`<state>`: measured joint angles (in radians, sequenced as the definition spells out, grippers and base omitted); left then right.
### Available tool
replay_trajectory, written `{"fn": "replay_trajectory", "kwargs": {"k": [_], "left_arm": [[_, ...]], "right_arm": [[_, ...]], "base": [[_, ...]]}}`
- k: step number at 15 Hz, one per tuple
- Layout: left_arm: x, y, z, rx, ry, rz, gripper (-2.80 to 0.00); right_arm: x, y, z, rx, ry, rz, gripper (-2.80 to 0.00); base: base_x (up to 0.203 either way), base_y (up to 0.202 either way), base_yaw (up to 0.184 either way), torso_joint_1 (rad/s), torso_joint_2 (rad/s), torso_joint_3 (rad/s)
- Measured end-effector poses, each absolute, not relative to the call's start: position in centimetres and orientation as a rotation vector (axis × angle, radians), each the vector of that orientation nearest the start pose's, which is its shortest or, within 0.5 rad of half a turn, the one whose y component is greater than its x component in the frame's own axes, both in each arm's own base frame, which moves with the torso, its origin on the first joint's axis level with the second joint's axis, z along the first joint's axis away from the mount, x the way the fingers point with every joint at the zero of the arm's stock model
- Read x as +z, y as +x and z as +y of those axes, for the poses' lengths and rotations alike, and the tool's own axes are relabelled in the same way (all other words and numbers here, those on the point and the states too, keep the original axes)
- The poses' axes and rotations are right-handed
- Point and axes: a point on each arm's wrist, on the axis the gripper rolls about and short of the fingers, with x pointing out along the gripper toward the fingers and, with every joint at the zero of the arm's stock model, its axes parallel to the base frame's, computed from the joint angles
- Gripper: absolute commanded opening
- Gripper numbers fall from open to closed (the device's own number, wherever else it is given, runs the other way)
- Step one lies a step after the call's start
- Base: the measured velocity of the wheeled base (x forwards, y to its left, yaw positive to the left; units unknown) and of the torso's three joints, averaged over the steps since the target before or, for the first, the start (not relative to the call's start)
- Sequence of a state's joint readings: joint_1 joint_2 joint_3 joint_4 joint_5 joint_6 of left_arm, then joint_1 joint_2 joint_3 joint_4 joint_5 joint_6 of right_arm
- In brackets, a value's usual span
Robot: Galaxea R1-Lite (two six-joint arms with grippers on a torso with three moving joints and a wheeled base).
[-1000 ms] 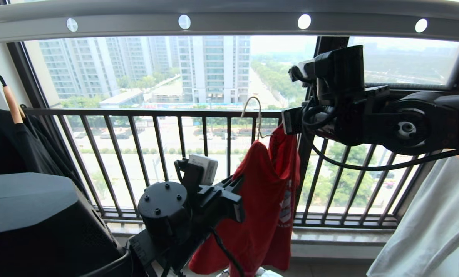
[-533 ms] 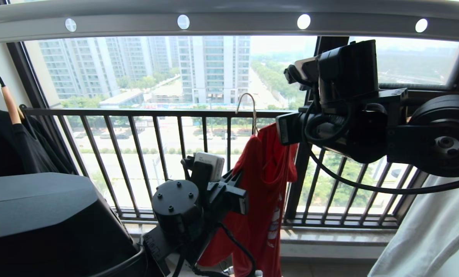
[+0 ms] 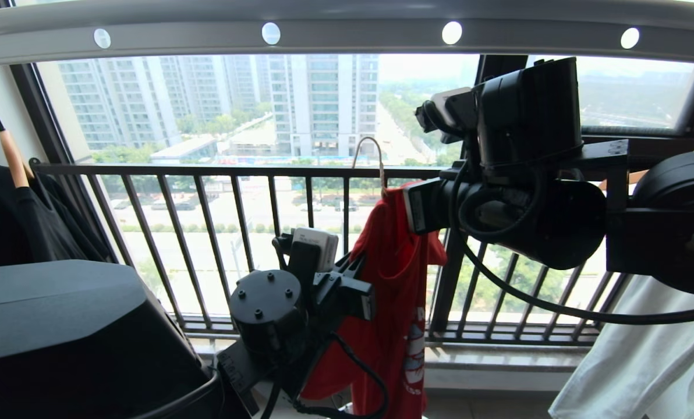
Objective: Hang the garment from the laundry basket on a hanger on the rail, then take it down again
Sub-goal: Hang the clothes on the clothes rack
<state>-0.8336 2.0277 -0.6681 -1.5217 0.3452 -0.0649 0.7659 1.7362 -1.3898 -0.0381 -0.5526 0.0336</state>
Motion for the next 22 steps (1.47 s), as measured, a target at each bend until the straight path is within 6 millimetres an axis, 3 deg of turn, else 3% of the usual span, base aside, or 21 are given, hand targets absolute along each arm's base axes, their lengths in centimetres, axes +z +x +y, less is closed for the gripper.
{"fn": "replay_trajectory", "kwargs": {"k": [10,22], "left_arm": [[12.9,22.9,-25.5,-0.513,-0.166,-0.110,-2.80],[13.3,23.4,-25.9,-0.472,-0.192,-0.129,-2.80]], "right_arm": [[27.3,23.1,24.5,0.288,-0.180,0.249,-2.80],[27.3,20.8,26.4,0.353,-0.198,0.239,-2.80]], "base": [[0.000,0.000,0.000,0.000,0.00,0.000],[0.000,0.000,0.000,0.000,0.00,0.000]]}}
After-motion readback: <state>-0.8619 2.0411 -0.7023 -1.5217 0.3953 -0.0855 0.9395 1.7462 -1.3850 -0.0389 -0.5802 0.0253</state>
